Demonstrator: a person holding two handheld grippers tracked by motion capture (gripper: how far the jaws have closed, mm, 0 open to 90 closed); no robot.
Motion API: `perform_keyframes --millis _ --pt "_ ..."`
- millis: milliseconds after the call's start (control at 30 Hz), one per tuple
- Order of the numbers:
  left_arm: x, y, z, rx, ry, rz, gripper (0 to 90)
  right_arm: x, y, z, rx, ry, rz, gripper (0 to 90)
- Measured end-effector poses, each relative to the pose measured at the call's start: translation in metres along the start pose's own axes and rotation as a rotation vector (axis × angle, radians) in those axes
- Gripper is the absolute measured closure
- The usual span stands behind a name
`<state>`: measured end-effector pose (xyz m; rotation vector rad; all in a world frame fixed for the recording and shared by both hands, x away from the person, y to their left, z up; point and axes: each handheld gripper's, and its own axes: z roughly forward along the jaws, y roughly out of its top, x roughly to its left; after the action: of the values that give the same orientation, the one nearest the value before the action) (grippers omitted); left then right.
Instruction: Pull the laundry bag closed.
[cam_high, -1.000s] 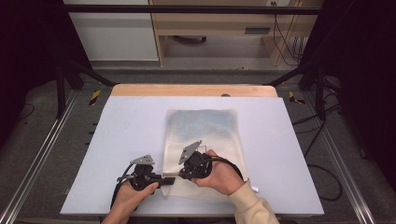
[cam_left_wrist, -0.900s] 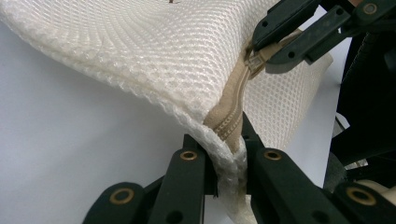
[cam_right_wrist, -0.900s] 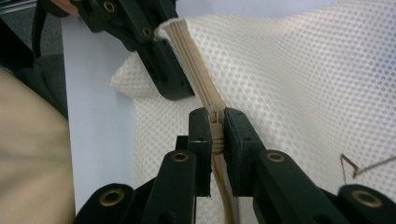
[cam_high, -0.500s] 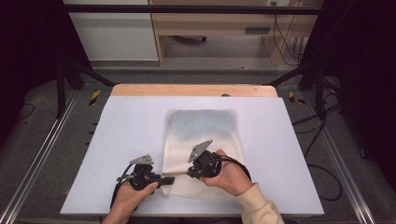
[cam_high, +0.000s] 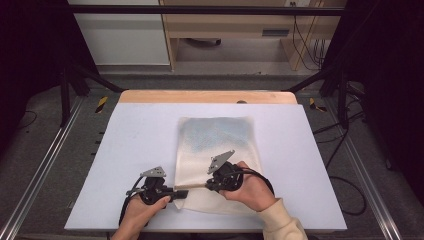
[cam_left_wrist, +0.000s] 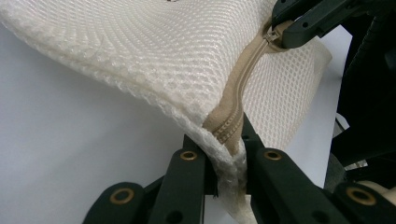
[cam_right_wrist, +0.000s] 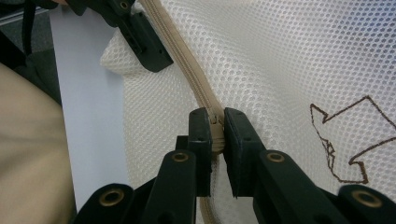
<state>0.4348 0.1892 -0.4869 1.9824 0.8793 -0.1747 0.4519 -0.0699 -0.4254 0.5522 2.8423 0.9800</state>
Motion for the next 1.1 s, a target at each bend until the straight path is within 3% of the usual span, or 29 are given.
perform_keyframes --millis 1100 --pt "-0.005 0.000 0.004 0.005 -0.009 0.016 84.6 -0.002 -0.020 -0.014 -0.020 -0.007 0.037 82.0"
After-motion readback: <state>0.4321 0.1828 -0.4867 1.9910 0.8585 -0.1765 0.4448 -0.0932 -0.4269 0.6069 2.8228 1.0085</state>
